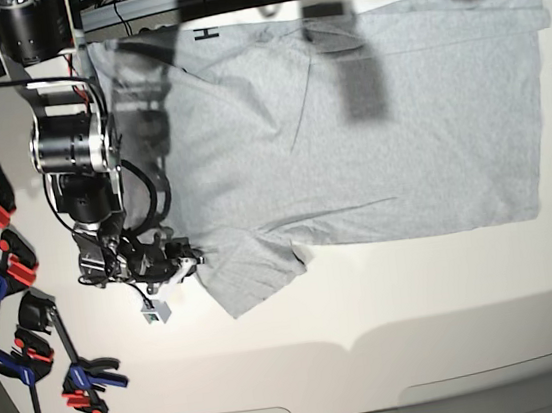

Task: Fold the T-shirt properly
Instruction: 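Reach the left gripper to the other hem corner and grasp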

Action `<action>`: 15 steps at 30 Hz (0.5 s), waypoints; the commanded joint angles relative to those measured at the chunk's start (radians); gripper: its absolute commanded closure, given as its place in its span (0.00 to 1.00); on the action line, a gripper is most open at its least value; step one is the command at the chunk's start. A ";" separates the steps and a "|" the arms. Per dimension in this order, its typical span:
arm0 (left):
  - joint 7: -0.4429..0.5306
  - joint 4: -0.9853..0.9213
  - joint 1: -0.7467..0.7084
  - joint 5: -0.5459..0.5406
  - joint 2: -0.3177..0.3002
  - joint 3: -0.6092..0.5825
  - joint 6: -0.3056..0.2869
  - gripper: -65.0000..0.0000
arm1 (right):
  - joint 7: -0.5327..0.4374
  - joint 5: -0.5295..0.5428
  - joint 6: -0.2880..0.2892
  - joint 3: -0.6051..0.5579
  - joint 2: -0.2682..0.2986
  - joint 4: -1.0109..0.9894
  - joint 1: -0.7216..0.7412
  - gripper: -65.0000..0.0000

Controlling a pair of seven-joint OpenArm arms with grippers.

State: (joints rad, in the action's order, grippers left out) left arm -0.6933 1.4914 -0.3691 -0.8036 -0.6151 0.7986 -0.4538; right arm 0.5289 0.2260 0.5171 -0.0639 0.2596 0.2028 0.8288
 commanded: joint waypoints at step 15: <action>0.111 -0.652 0.678 0.053 -0.080 -0.544 0.040 0.61 | 0.036 -0.025 0.031 -0.002 -0.002 0.000 0.016 1.00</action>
State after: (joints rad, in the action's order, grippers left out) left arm -0.6041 0.8230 0.2928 -0.7399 -0.6628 0.2455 -0.4175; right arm 0.5304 0.2264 0.5503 -0.0639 0.2573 0.2020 0.8284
